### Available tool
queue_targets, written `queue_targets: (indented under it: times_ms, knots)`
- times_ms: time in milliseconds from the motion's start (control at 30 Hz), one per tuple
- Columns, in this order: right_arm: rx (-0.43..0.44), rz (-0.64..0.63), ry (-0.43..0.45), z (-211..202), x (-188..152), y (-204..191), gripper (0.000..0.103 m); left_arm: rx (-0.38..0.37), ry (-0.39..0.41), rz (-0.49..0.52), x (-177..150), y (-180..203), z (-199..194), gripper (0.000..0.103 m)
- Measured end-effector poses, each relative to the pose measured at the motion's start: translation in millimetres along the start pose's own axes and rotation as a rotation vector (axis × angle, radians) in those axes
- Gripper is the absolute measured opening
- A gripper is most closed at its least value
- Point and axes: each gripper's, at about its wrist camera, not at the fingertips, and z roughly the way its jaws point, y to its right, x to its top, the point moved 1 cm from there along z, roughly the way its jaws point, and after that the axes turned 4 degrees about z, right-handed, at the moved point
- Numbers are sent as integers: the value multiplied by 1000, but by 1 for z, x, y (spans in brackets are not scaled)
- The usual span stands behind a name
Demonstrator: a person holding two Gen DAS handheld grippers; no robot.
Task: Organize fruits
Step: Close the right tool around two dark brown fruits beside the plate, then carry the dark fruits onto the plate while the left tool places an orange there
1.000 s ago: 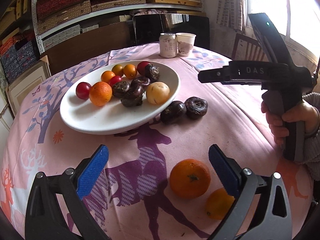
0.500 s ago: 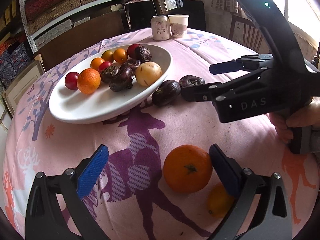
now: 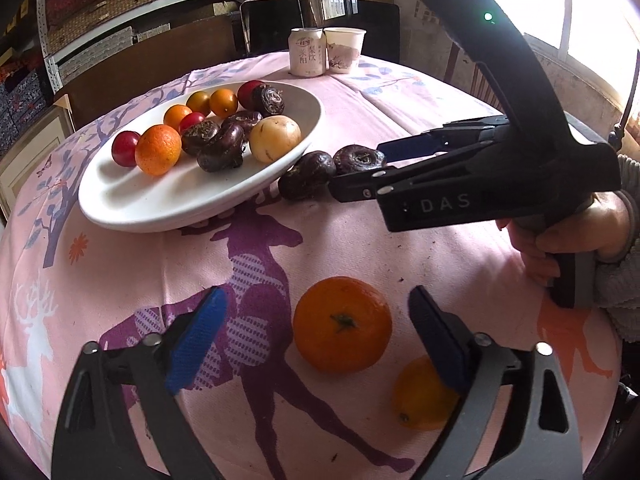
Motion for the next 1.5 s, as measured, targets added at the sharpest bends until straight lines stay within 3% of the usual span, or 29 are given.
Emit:
queue_targets:
  times_ms: [33,133,233,667,833,967,1167,1333,1367,1400,1500]
  knots:
    - [-5,-5,3,-1,0,-1,46,-7,4,-12,0,-1,-2,66]
    - [5,-11,7,-2,-1,-2,45,-57,10,-40,-2,-2,-4,48]
    - [15,1,26,-9,-2,1,45,-25,19,-25,-3,3,-8,44]
    - [37,44,62,-26,-10,10,45,16,54,-148,-2,-32,-16,44]
    - [32,58,180,-50,-9,12,45,53,122,-190,5,-49,-34,44]
    - [77,88,240,-63,2,12,45,106,141,-220,29,-73,-38,44]
    - [103,47,208,-44,38,-15,45,192,167,-289,66,-116,-28,44]
    - [136,-26,177,-13,59,-53,45,216,138,-348,68,-144,2,44]
    - [145,-36,177,-8,62,-59,46,224,136,-356,67,-148,8,47]
    - [157,-41,182,-5,63,-63,46,226,136,-359,65,-151,12,57]
    - [142,-62,195,-3,62,-64,61,235,152,-359,61,-155,14,76]
